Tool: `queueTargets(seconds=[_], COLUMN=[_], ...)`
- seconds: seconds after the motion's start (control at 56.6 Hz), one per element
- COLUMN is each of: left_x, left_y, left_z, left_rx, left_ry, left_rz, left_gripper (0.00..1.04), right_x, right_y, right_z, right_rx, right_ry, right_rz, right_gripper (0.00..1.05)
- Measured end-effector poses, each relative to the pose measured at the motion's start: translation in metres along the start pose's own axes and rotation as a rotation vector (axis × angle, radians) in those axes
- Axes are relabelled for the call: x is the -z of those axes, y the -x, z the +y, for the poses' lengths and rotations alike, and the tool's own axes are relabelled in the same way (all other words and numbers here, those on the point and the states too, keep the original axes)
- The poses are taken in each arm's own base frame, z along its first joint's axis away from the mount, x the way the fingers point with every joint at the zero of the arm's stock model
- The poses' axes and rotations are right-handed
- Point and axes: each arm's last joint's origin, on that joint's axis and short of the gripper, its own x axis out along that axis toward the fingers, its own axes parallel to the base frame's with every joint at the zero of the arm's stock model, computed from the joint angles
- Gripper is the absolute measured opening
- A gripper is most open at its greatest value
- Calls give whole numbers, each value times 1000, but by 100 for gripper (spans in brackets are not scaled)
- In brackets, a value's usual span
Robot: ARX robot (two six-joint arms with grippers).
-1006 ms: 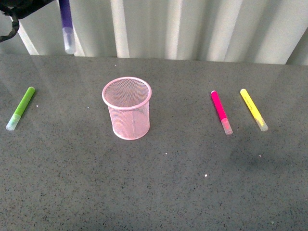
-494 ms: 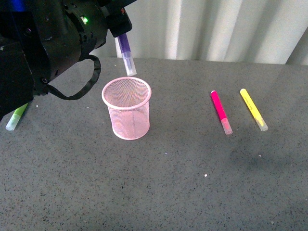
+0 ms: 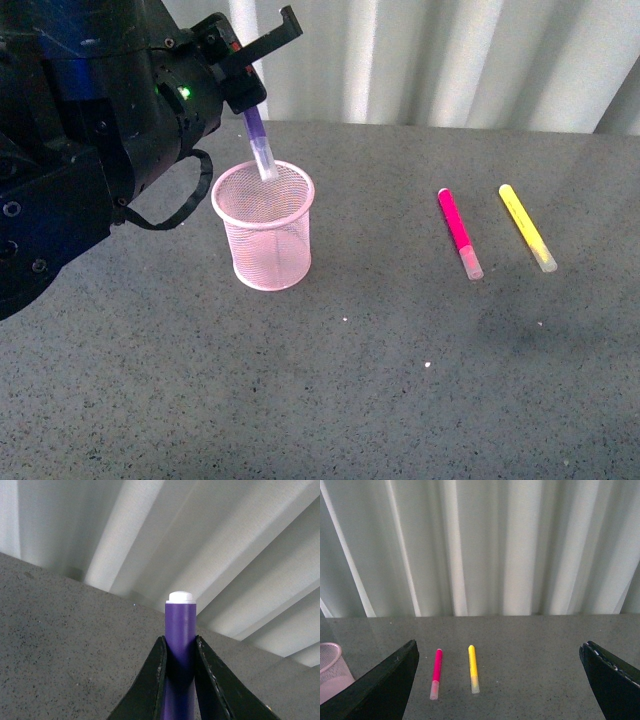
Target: Insert purple and pink pens into pink cup
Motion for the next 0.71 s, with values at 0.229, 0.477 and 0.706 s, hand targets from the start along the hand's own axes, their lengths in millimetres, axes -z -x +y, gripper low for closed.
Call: queueTargets(seconds=[0.229,0.477,0.706], left_x=[9,12,-4], left_y=[1,2,18], left_z=[5,6,4], left_rx=[-13,-4,0], left_ry=[4,13,13], left_rz=[24,58,84], left_gripper=[13,35,76], right_x=[0,0,0], right_y=[0,0,0], right_z=[0,0,0], right_rx=[0,0,0], right_ry=[0,0,0], right_rz=[0,0,0], right_gripper=[98,98,98])
